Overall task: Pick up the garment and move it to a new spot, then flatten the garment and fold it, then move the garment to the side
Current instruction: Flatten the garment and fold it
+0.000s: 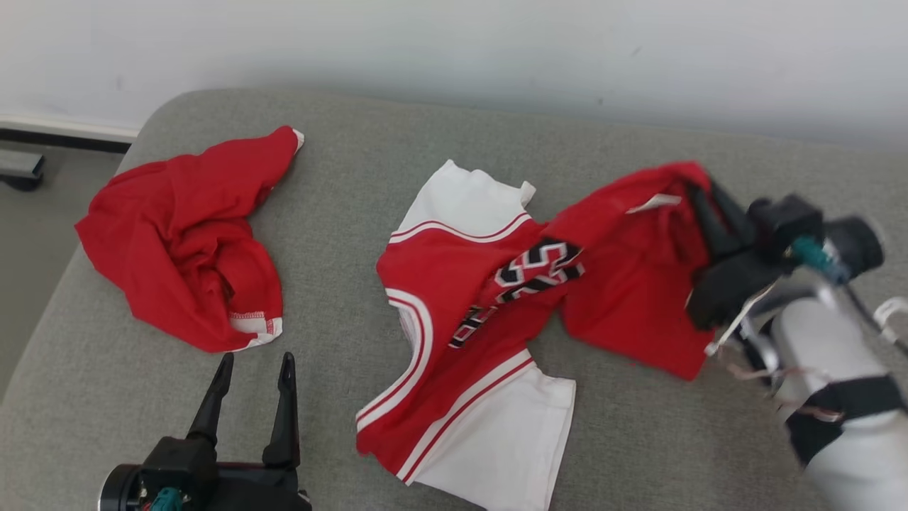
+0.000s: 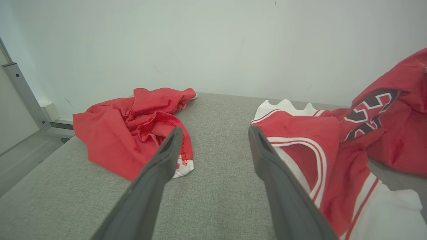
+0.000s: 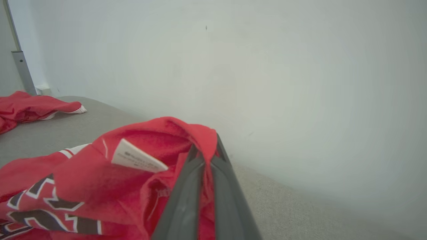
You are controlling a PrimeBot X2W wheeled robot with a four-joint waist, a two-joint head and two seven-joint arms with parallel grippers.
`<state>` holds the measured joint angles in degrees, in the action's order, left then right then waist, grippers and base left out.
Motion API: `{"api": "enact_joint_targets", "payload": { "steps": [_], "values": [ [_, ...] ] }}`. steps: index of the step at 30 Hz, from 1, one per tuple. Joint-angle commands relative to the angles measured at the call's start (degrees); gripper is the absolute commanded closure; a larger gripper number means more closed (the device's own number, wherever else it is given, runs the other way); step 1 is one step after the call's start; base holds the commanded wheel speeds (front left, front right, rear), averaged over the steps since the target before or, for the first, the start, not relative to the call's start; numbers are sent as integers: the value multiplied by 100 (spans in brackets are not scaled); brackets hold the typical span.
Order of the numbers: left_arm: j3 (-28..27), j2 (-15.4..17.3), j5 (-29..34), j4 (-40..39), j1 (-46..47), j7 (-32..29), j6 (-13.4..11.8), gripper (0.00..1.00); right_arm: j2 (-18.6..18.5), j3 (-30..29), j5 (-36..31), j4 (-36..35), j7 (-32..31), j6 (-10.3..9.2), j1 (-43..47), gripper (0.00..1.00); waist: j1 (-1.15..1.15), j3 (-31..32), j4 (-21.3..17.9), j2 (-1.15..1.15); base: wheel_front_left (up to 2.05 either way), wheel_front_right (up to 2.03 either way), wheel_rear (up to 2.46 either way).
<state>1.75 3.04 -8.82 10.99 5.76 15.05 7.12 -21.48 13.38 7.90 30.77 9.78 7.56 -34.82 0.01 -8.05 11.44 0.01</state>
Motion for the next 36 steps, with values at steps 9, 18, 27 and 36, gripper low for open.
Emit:
{"api": "enact_joint_targets", "payload": {
  "steps": [9, 18, 27, 36],
  "values": [
    [239, -16, -122, 45, 307, 19, 38, 0, -550, 273, -24, 1120, -183, -15, -1461, 100, -1, -496, 367, -1, 0, 0, 0],
    [659, -16, -365, 34, 574, 19, -108, 0, -640, 150, -520, 2589, -44, -15, -2498, 0, -1, -811, 565, -1, 0, 0, 0],
    [682, -17, -360, 82, 519, 19, -176, 0, -519, 264, -624, 3059, 379, -15, -2749, 0, -1, -651, 382, -1, 0, 0, 0],
    [405, -16, -210, -14, 263, 19, -162, 0, -621, -191, -215, 2130, 543, -15, -2055, 0, -1, -255, 76, -1, 0, 0, 0]
  ]
}}
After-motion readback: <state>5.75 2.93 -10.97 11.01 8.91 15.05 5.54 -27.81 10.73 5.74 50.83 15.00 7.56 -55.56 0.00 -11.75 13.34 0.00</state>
